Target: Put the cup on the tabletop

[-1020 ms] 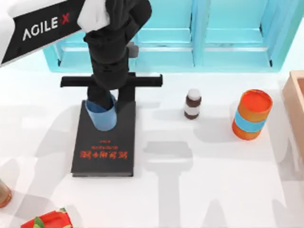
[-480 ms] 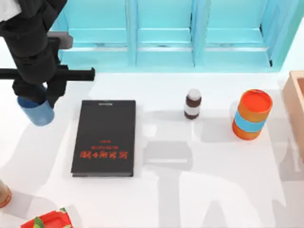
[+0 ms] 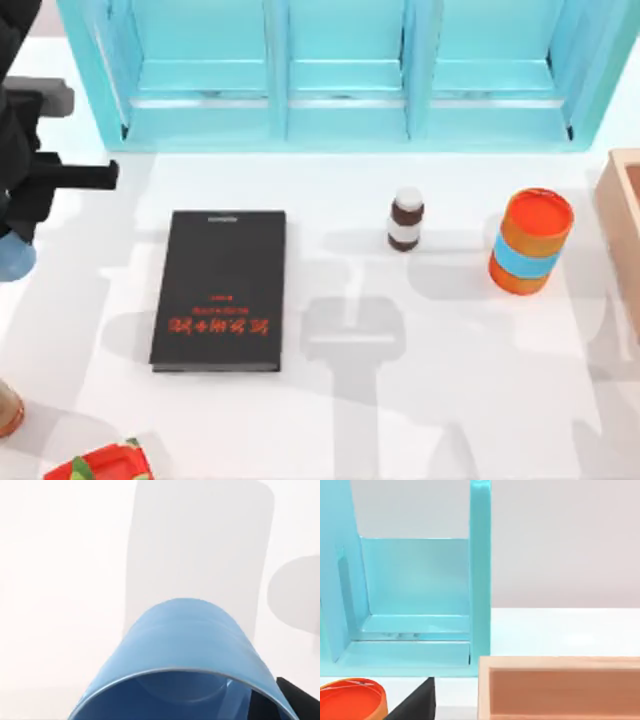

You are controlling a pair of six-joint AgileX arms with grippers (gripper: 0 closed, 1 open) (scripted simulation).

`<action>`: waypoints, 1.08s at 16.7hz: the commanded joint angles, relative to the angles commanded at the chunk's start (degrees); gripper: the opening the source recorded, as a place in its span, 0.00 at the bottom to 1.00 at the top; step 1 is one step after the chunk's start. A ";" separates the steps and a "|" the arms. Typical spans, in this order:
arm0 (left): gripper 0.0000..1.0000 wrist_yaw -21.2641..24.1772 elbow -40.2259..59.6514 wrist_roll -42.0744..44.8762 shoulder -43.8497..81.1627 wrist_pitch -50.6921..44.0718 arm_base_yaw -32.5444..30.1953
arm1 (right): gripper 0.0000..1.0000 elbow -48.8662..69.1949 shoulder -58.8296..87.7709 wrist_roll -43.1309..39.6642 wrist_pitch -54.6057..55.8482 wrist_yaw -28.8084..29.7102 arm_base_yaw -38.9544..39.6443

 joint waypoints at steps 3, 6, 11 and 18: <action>0.00 0.00 -2.16 0.32 0.27 2.40 0.57 | 1.00 0.00 0.00 0.00 0.00 0.00 0.00; 0.00 0.10 -7.26 1.28 1.34 9.65 1.71 | 1.00 0.00 0.00 0.00 0.00 0.00 0.00; 0.00 0.22 -11.59 2.29 2.57 14.53 2.51 | 1.00 0.00 0.00 0.00 0.00 0.00 0.00; 0.38 0.22 -11.59 2.29 2.57 14.53 2.51 | 1.00 0.00 0.00 0.00 0.00 0.00 0.00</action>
